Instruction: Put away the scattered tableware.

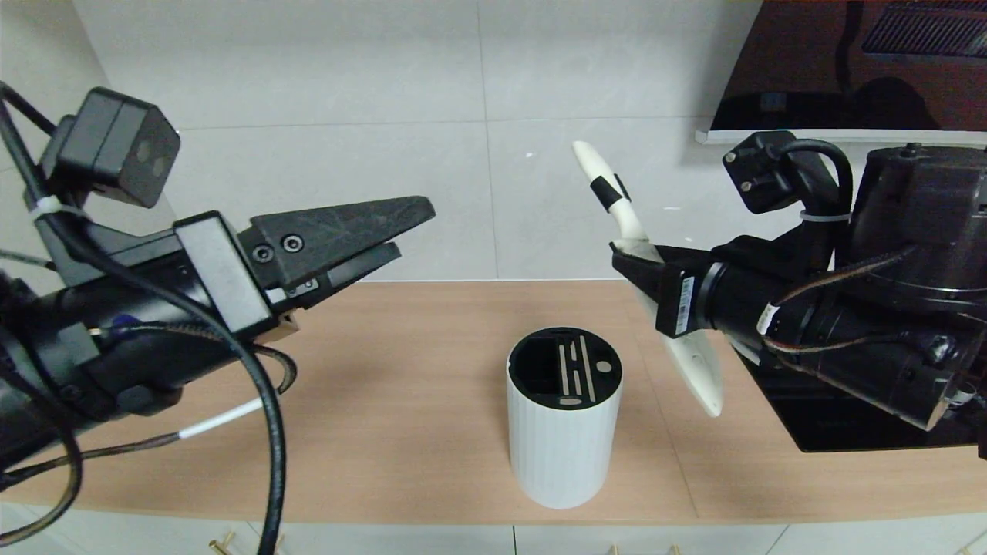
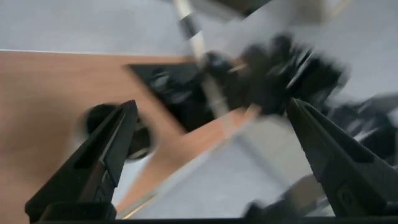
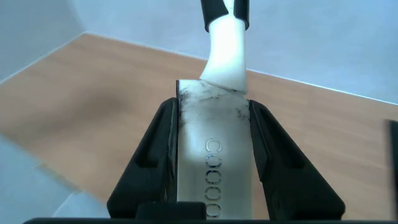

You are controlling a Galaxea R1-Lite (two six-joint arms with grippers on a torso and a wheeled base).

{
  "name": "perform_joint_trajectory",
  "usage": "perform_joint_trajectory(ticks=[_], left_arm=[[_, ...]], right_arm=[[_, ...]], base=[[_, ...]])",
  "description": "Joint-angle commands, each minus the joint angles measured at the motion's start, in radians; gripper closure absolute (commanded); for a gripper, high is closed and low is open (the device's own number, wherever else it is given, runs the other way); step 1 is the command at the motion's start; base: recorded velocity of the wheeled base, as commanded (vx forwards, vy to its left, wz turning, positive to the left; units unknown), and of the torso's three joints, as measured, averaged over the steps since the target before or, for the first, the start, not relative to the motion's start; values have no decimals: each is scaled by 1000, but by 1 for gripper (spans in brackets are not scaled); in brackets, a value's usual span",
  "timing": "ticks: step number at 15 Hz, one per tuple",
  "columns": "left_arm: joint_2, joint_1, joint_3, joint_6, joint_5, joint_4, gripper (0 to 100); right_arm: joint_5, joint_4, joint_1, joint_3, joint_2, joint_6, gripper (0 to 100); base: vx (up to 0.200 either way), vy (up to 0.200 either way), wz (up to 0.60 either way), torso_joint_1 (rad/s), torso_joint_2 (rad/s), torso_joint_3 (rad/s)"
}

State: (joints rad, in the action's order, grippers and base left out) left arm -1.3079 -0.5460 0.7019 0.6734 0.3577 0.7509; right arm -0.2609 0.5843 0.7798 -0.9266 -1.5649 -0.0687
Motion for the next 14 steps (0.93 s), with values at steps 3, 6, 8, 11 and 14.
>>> perform_joint_trajectory(ticks=[3, 6, 8, 11, 14], left_arm=[[-145, -19, -7, 64, -5, 105, 0], [-200, -29, -1, 77, -34, 136, 0], [-234, -46, 4, 106, -86, 194, 0], [-254, -51, 4, 107, -108, 219, 0], [-255, -75, 7, 107, -114, 219, 0]], right_arm=[[-26, 17, 104, 0, -40, -16, 100], [-32, 49, 150, -5, -75, -51, 100], [-32, 69, 180, -1, -81, -60, 100], [-32, 75, 219, 2, -83, -79, 100], [-32, 77, 250, 6, -80, -83, 100]], base=[[0, 0, 0, 0, 0, 0], [0, 0, 0, 0, 0, 0], [0, 0, 0, 0, 0, 0], [0, 0, 0, 0, 0, 0], [0, 0, 0, 0, 0, 0]])
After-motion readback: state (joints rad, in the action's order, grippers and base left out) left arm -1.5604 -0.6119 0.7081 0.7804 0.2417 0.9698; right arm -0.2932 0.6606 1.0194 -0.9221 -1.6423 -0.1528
